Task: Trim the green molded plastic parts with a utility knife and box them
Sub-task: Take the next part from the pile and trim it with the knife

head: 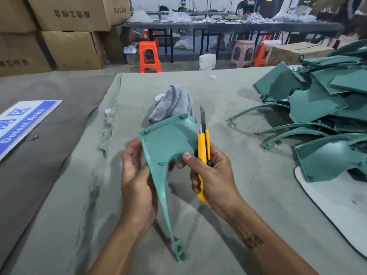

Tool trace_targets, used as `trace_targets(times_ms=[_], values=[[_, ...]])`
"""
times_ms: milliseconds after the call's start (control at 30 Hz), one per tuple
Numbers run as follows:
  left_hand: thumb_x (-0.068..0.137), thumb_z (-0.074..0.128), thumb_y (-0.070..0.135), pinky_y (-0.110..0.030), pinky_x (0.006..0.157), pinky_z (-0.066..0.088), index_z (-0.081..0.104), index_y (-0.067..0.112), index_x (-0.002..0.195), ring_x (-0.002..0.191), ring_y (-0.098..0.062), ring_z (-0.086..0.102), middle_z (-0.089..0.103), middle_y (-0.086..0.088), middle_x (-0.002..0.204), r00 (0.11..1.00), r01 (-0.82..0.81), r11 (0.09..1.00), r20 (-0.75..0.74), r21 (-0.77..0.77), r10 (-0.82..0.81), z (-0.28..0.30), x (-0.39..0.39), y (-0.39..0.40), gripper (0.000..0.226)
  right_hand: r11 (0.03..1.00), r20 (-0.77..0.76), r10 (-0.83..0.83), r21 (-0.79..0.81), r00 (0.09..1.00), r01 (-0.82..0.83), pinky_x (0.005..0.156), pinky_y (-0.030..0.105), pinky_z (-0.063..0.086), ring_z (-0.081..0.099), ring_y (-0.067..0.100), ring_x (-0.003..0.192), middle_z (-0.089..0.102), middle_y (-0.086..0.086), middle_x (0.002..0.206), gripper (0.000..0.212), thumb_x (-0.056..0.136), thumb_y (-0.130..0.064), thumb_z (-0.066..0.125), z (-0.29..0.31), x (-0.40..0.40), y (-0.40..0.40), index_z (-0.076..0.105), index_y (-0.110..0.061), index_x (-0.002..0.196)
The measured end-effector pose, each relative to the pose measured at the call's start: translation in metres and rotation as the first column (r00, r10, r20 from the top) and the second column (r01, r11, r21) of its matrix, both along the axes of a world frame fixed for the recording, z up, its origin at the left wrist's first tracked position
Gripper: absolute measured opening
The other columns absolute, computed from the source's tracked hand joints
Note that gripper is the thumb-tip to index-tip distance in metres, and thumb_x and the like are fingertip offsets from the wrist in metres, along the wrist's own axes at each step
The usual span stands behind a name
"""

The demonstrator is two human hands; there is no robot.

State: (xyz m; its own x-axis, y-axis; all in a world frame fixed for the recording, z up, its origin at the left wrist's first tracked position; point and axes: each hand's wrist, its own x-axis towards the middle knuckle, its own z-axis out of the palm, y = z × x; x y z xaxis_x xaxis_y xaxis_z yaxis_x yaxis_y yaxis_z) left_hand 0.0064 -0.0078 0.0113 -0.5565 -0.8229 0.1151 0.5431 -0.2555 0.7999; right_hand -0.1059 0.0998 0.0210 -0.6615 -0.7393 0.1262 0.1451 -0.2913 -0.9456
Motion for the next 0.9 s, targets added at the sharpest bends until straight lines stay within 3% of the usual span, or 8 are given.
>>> trace_targets(times_ms=[100, 233, 333, 400, 467, 600, 767, 900], values=[[0.097, 0.047, 0.029, -0.052, 0.084, 0.059, 0.055, 0.008, 0.141, 0.114, -0.044, 0.067, 0.067, -0.025, 0.127, 0.977, 0.210, 0.950, -0.094, 0.231, -0.193, 0.010, 0.006, 0.008, 0.049, 1.000, -0.047, -0.026, 0.015, 0.999, 0.026, 0.042, 0.027, 0.044, 0.049, 0.019, 0.045, 0.057, 0.013, 0.071, 0.025, 0.089, -0.031, 0.080, -0.001, 0.006, -0.001, 0.067, -0.013, 0.101], [0.092, 0.062, 0.045, -0.055, 0.085, 0.058, 0.058, 0.004, 0.137, 0.116, -0.041, 0.067, 0.066, -0.026, 0.129, 0.975, 0.223, 0.960, -0.030, 0.168, -0.222, 0.021, 0.012, 0.009, 0.061, 0.998, -0.183, -0.048, 0.038, 0.982, 0.056, 0.040, 0.028, 0.044, 0.050, 0.020, 0.042, 0.069, 0.008, 0.074, 0.021, 0.095, -0.030, 0.078, -0.002, 0.006, -0.002, 0.067, -0.012, 0.094], [0.086, 0.070, 0.024, -0.038, 0.056, 0.062, 0.056, 0.001, 0.132, 0.106, -0.038, 0.072, 0.070, -0.023, 0.123, 0.978, 0.195, 0.974, 0.048, 0.118, -0.202, 0.027, 0.015, 0.005, 0.053, 0.991, -0.392, 0.005, 0.123, 0.920, 0.047, 0.038, 0.028, 0.043, 0.052, 0.020, 0.040, 0.071, 0.007, 0.074, 0.018, 0.099, -0.041, 0.071, 0.002, -0.009, 0.005, 0.072, -0.024, 0.097], [0.089, 0.065, 0.015, -0.028, 0.042, 0.055, 0.054, 0.000, 0.132, 0.107, -0.042, 0.071, 0.070, -0.021, 0.124, 0.976, 0.193, 0.977, 0.082, 0.089, -0.200, 0.025, 0.017, 0.002, 0.046, 0.976, -0.505, -0.102, 0.118, 0.857, 0.185, 0.038, 0.033, 0.046, 0.055, 0.022, 0.041, 0.068, 0.003, 0.069, 0.016, 0.101, -0.042, 0.066, 0.005, -0.024, 0.014, 0.076, -0.029, 0.100], [0.093, 0.061, 0.011, -0.024, 0.036, 0.049, 0.053, 0.001, 0.131, 0.108, -0.043, 0.071, 0.070, -0.019, 0.126, 0.974, 0.201, 0.977, 0.088, 0.075, -0.207, 0.026, 0.018, 0.001, 0.041, 0.930, -0.587, -0.255, 0.067, 0.768, 0.360, 0.039, 0.043, 0.049, 0.056, 0.029, 0.044, 0.065, 0.003, 0.066, 0.016, 0.106, -0.030, 0.062, 0.005, -0.042, 0.022, 0.077, -0.022, 0.105], [0.099, 0.051, 0.000, -0.026, 0.039, 0.052, 0.055, 0.002, 0.128, 0.103, -0.044, 0.072, 0.072, -0.019, 0.121, 0.969, 0.217, 0.976, 0.113, 0.035, -0.219, 0.026, 0.018, 0.003, 0.029, 0.922, -0.610, -0.295, 0.021, 0.735, 0.387, 0.040, 0.045, 0.049, 0.055, 0.030, 0.043, 0.061, 0.005, 0.063, 0.019, 0.104, -0.020, 0.063, 0.000, -0.066, 0.036, 0.078, -0.009, 0.111], [0.096, 0.054, -0.003, -0.028, 0.045, 0.057, 0.057, 0.001, 0.127, 0.102, -0.044, 0.073, 0.072, -0.020, 0.119, 0.965, 0.235, 0.971, 0.114, 0.041, -0.238, 0.026, 0.018, 0.002, 0.031, 0.972, -0.626, -0.163, 0.029, 0.763, 0.231, 0.037, 0.045, 0.047, 0.053, 0.022, 0.042, 0.059, 0.004, 0.060, 0.018, 0.098, -0.021, 0.066, -0.004, -0.077, 0.047, 0.082, -0.024, 0.105], [0.092, 0.056, -0.001, -0.027, 0.044, 0.058, 0.071, 0.009, 0.111, 0.100, -0.047, 0.072, 0.072, -0.022, 0.118, 0.953, 0.283, 0.956, 0.088, 0.078, -0.290, 0.029, 0.021, 0.003, 0.026, 0.910, -0.701, -0.299, -0.007, 0.647, 0.414, 0.042, 0.047, 0.047, 0.054, 0.030, 0.044, 0.058, 0.000, 0.061, 0.020, 0.102, -0.028, 0.064, -0.005, -0.073, 0.039, 0.080, -0.023, 0.112]])
